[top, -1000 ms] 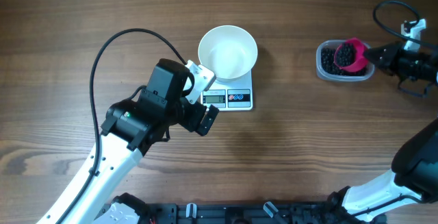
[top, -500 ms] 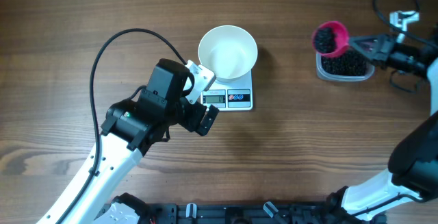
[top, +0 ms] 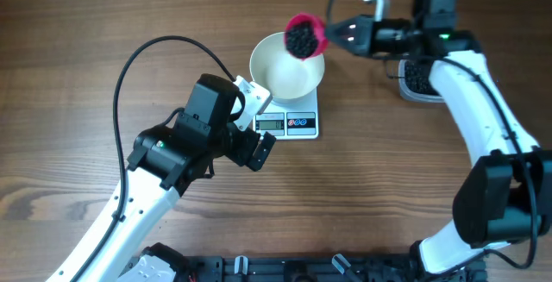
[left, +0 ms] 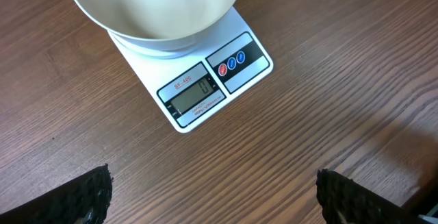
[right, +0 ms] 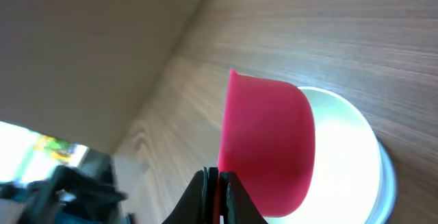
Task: Scoop item into bowl and weigh 150g on scale
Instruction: 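Carry the scoop over the white bowl and tip beans in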
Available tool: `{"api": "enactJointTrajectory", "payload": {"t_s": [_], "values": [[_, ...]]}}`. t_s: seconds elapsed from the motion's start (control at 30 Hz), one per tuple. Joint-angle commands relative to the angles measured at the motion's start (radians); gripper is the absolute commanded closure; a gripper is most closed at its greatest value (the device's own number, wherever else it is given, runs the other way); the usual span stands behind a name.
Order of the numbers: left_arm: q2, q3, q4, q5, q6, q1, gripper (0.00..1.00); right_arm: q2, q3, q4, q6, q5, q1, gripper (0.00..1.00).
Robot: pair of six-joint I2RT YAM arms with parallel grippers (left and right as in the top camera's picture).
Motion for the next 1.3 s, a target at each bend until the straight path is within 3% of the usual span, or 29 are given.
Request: {"api": "enactJointTrajectory", "payload": {"t_s": [0.0,0.07,0.63,0.83,1.27], "values": [[-0.013,0.009,0.002,0.015,0.016,0.008,0.00,-0.034,0.019,0.005,-0.105,0.166,0.058,0.96],[-0.013,0.009,0.002,0.015,0.016,0.008,0.00,-0.034,0.019,0.000,-0.190,0.195,0.091,0.96],[-0.013,0.009,0.002,0.015,0.016,0.008,0.00,-0.132,0.019,-0.105,-0.444,0.433,0.168,0.96],[-0.013,0.009,0.002,0.015,0.016,0.008,0.00,-0.130,0.019,-0.119,-0.455,0.718,0.268,0.96],[-0.013,0.009,0.002,0.015,0.016,0.008,0.00,-0.131,0.019,-0.131,-0.450,0.724,0.286,0.96]]}}
